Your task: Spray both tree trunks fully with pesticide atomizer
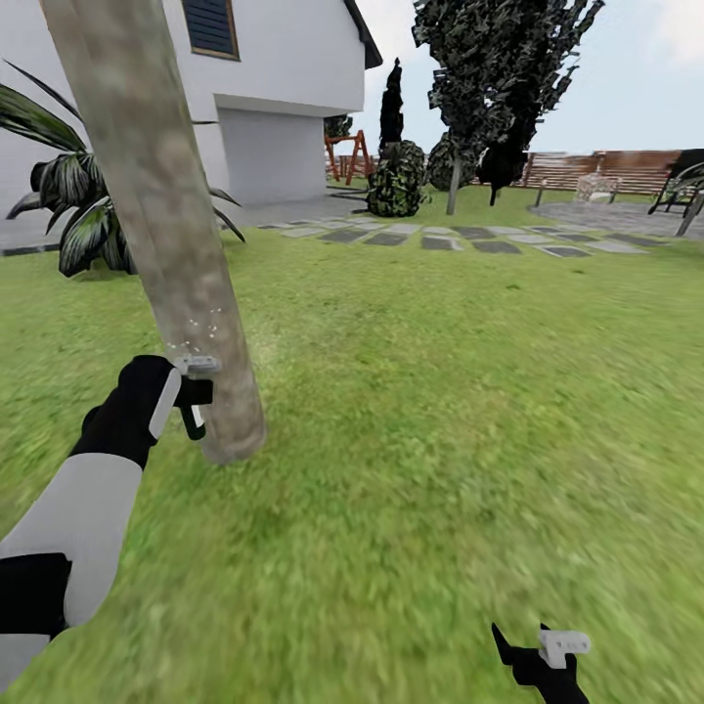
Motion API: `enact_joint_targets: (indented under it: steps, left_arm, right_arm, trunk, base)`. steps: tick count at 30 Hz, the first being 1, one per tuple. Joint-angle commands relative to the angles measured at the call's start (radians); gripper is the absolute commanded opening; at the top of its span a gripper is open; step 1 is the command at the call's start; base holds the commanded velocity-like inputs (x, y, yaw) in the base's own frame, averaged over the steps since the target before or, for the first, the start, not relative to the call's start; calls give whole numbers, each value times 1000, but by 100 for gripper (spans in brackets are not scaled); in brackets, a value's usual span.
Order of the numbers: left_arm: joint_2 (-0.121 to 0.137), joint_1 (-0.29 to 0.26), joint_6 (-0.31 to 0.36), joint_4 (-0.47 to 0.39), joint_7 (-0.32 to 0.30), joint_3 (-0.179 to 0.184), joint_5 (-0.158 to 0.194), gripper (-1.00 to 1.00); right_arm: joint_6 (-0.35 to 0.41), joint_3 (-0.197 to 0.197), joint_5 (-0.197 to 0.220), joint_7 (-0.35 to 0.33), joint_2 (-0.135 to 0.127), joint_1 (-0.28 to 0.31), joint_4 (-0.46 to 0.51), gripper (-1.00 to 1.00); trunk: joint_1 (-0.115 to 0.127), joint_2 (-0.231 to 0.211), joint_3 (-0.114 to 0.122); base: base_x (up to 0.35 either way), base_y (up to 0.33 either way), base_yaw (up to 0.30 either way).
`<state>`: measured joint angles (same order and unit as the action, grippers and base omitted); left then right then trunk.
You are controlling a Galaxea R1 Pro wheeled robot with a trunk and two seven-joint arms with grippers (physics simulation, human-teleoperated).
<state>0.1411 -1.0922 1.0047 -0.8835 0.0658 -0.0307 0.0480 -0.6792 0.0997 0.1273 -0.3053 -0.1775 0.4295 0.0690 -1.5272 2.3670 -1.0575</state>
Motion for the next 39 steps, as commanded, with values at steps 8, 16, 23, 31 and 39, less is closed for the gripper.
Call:
enact_joint_targets:
  steps: [8, 16, 23, 31, 39]
  left_arm:
    - [2, 10, -10, 14, 6, -1, 0, -100]
    - [1, 88, -46, 66, 10, -6, 0, -100]
    - [9, 194, -167, 127, 12, -42, 3, -100]
    - [11, 306, -302, 129, 12, -94, -1, -100]
    - [-2, 340, -501, 234, 160, -95, 14, -100]
  right_arm:
    - [1, 0, 0, 0, 0, 0, 0, 100]
    - [0, 0, 0, 0, 0, 0, 0, 100]
    - [0, 0, 0, 0, 3, 0, 0, 100]
    - [0, 0, 1, 0, 6, 0, 0, 100]
    - [0, 0, 0, 0, 6, 0, 0, 100]
  trunk:
    - [0, 0, 2]
    - [0, 0, 2]
    - [0, 0, 2]
    - [0, 0, 2]
    - [0, 0, 2]
  base:
    - [0, -274, 150]
    - [127, -245, 1]
    - [165, -133, 0]
    - [4, -3, 0]
    - [0, 0, 51]
